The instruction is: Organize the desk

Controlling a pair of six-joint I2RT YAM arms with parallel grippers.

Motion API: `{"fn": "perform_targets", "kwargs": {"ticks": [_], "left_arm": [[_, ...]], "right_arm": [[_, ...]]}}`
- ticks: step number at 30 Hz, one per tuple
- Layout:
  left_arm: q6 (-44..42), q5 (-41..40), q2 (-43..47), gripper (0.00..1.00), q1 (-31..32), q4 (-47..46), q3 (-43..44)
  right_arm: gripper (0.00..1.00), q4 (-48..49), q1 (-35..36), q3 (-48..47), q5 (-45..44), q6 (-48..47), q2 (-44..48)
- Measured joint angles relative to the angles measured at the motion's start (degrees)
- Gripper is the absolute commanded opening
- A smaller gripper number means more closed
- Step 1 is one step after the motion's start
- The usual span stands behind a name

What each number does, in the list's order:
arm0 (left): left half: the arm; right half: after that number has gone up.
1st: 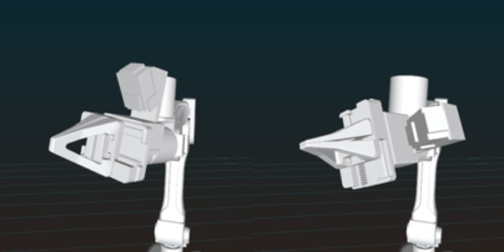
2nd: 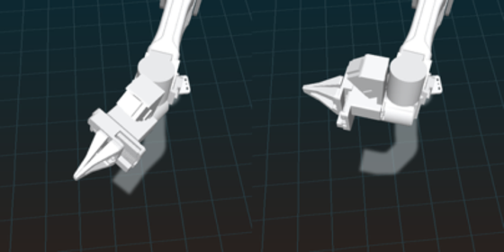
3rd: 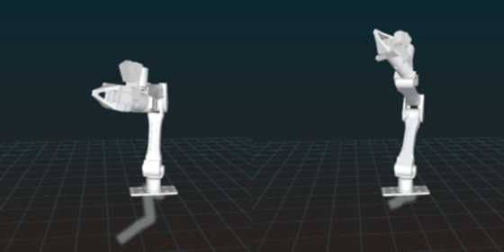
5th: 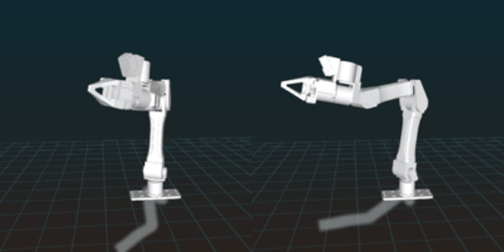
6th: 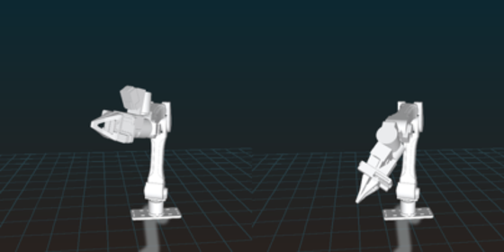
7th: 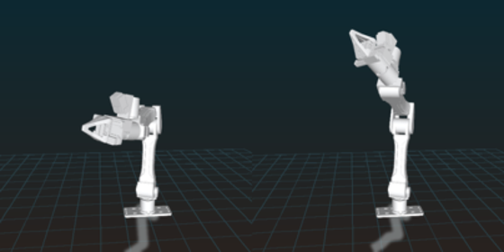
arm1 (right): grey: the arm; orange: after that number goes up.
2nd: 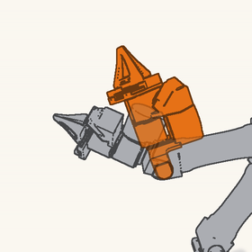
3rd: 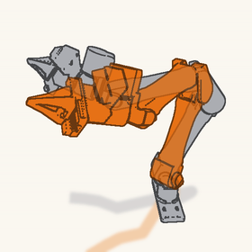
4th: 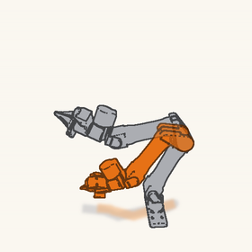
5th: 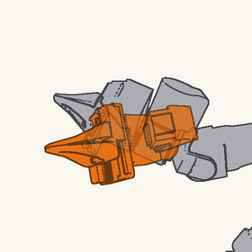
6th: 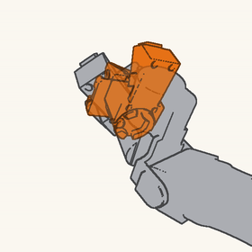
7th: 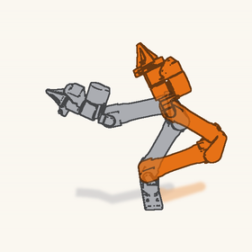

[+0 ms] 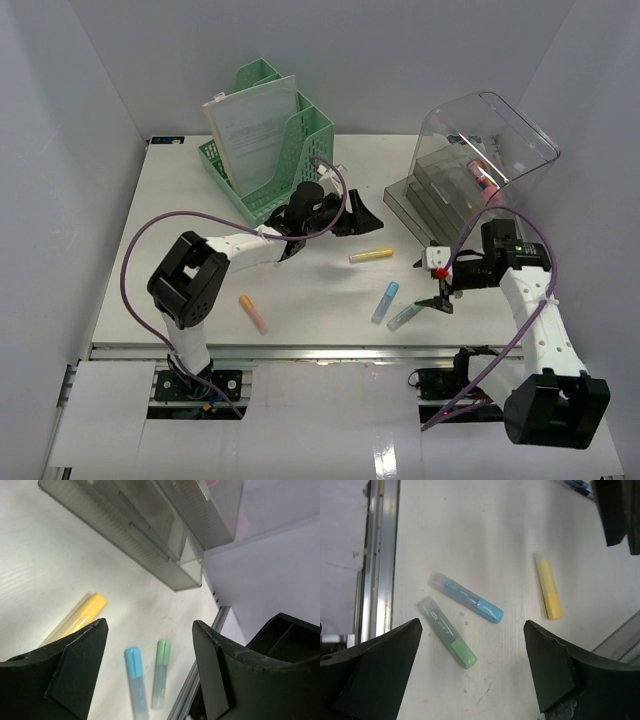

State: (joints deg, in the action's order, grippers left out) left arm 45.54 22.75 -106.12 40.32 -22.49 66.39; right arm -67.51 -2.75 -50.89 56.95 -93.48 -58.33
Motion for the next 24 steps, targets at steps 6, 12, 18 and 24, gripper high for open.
{"fn": "perform_targets", "kwargs": {"ticks": [6, 12, 18, 24], "left_arm": [[-9.92, -0.74, 10.81, 0.8, 0.02, 8.39, -9.72], [-15.85, -6.81, 27.01, 0.81, 0.04, 17.27, -20.9], [-18.46, -14.83, 47.8, 0.83, -0.12, 26.52, -27.99], [-20.36, -22.4, 61.05, 0.88, -0.44, 35.18, -29.76]], "right_arm": [[0.8, 4.72, 18.34, 4.99, -8.68, -4.51, 0.14], [0.7, 14.92, 32.32, 5.83, -19.51, -1.9, -9.3], [0.66, 21.34, 37.59, 5.27, -28.41, -0.21, -20.51], [0.62, 24.64, 38.2, 4.69, -32.92, 0.07, -24.09]]}}
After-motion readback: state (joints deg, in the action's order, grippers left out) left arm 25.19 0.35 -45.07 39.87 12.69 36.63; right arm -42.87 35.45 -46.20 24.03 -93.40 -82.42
